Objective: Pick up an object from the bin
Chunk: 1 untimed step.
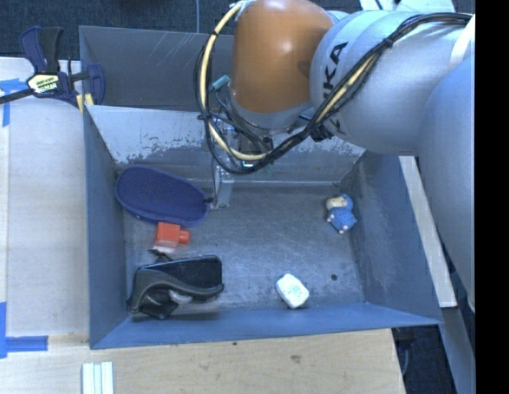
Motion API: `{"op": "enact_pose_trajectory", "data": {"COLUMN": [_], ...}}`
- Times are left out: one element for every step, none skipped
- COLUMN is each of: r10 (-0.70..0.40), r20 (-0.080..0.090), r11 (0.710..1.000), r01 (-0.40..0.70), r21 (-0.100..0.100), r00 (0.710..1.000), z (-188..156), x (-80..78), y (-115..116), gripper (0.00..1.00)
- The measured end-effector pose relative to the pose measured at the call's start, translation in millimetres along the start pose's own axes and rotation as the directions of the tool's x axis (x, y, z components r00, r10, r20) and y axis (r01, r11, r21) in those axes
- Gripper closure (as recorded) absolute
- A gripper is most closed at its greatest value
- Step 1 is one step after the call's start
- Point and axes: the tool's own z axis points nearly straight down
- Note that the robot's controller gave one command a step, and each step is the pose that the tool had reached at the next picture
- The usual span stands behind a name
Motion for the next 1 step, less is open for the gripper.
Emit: {"op": "enact_pose_trajectory", "data": {"r10": [-0.336], "r20": [0.001], "r11": [0.942], "r01": [0.336], "r21": [0.000], "r00": [0.942], "z": [82.4], "x": [5.6], "y": [11.8], "gripper": [0.00]}}
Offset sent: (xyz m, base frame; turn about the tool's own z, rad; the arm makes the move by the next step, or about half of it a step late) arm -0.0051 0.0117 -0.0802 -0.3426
